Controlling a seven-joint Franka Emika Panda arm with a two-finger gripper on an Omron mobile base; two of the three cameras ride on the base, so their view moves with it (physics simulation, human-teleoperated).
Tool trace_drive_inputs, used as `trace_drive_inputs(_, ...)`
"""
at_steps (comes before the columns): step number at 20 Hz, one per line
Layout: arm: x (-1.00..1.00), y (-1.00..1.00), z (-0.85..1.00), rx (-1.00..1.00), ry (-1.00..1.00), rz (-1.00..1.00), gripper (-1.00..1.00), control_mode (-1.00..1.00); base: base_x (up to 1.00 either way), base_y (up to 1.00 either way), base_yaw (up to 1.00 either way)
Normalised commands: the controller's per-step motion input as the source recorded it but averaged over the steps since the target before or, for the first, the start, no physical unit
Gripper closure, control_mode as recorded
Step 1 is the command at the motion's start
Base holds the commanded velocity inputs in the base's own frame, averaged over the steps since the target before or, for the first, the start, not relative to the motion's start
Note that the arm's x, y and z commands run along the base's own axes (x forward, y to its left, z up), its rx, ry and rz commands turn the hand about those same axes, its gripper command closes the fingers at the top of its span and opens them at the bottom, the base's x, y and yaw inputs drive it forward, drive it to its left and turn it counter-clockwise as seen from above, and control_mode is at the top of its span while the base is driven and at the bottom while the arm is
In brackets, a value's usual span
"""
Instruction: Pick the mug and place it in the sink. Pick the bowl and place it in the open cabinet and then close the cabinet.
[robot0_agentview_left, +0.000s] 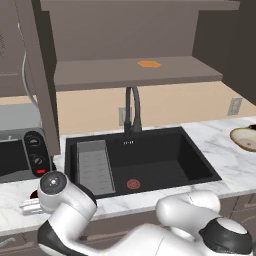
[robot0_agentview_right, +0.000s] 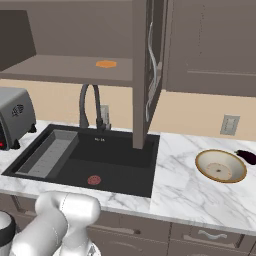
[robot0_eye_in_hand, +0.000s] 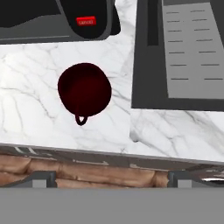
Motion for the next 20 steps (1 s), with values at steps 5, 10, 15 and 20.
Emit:
trace_drive_inputs(5,0.2,0.15,-0.21,0.0,0.0,0.0,-1.0,-1.0,0.0,0.0,0.0)
trace_drive_inputs(10,0.22,0.18,-0.09,0.0,0.01,-0.01,-1.0,-1.0,0.0,0.0,0.0)
trace_drive_inputs(15,0.21,0.24,-0.07,0.0,0.03,-0.06,-1.0,-1.0,0.0,0.0,0.0)
trace_drive_inputs(20,0.12,0.33,-0.14,0.0,0.0,-0.05,-1.0,-1.0,0.0,0.0,0.0)
